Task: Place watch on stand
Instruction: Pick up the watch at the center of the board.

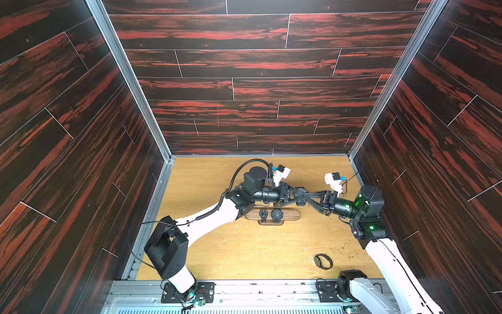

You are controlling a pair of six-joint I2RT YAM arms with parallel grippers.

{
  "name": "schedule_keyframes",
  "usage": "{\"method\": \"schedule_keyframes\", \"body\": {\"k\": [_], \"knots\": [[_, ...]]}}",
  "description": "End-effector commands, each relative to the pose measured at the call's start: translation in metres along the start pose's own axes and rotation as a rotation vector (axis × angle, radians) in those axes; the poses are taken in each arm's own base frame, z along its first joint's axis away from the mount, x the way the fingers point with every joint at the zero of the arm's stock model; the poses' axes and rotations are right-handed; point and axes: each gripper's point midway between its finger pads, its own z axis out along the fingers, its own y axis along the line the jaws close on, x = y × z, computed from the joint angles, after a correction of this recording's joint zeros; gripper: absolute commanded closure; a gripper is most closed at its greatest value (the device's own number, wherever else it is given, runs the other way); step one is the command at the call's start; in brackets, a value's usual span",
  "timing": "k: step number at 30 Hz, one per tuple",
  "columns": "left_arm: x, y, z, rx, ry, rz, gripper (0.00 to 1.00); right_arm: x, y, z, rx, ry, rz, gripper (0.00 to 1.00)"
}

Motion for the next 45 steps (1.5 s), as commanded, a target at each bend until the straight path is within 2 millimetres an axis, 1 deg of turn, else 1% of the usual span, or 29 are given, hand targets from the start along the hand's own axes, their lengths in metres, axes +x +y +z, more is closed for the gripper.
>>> {"method": "schedule_keyframes", "body": {"k": [1, 10, 11, 13, 14, 17, 21, 25, 26, 30, 32, 35, 37, 40, 44, 45], "knots": [[0.016, -0.007, 0.002, 0.023, 0.040, 0.017, 0.82, 0.003, 0.019, 0.001, -0.060, 0.020, -0.062, 0.69], [0.018, -0.013, 0.001, 0.034, 0.049, 0.028, 0.82, -0.001, 0.023, 0.001, -0.067, 0.013, -0.051, 0.71], [0.018, -0.012, 0.001, 0.034, 0.052, 0.027, 0.82, -0.001, 0.023, 0.002, -0.067, 0.012, -0.048, 0.70], [0.019, -0.012, 0.002, 0.034, 0.054, 0.027, 0.82, -0.002, 0.024, 0.001, -0.072, 0.010, -0.047, 0.62], [0.019, -0.013, 0.002, 0.035, 0.055, 0.029, 0.82, -0.002, 0.025, 0.002, -0.074, 0.010, -0.046, 0.59], [0.020, -0.012, 0.002, 0.032, 0.060, 0.031, 0.82, -0.003, 0.026, 0.002, -0.077, 0.006, -0.044, 0.58], [0.021, -0.013, 0.002, 0.032, 0.060, 0.032, 0.82, -0.005, 0.026, 0.003, -0.076, 0.004, -0.041, 0.66], [0.022, -0.014, 0.003, 0.034, 0.068, 0.038, 0.82, -0.006, 0.023, 0.003, -0.072, 0.001, -0.036, 0.79], [0.023, -0.014, 0.004, 0.033, 0.072, 0.041, 0.81, -0.006, 0.023, 0.004, -0.072, 0.002, -0.036, 0.81], [0.025, -0.014, 0.005, 0.032, 0.080, 0.043, 0.81, -0.007, 0.025, 0.005, -0.085, 0.008, -0.036, 0.83], [0.026, -0.014, 0.006, 0.030, 0.084, 0.041, 0.75, -0.007, 0.027, 0.005, -0.094, 0.005, -0.044, 0.89], [0.026, -0.012, 0.003, 0.010, 0.076, 0.034, 0.57, -0.008, 0.029, 0.004, -0.098, -0.005, -0.058, 0.96], [0.027, -0.012, 0.001, 0.000, 0.072, 0.039, 0.51, -0.008, 0.027, 0.004, -0.095, -0.010, -0.059, 0.99], [0.028, -0.016, -0.002, -0.001, 0.063, 0.046, 0.47, -0.008, 0.023, 0.004, -0.089, -0.020, -0.050, 1.00], [0.028, -0.020, -0.005, 0.010, 0.050, 0.039, 0.46, -0.006, 0.019, 0.004, -0.093, -0.021, -0.038, 1.00], [0.027, -0.024, -0.006, 0.026, 0.042, 0.036, 0.46, -0.006, 0.018, 0.004, -0.094, -0.022, -0.036, 1.00]]}}
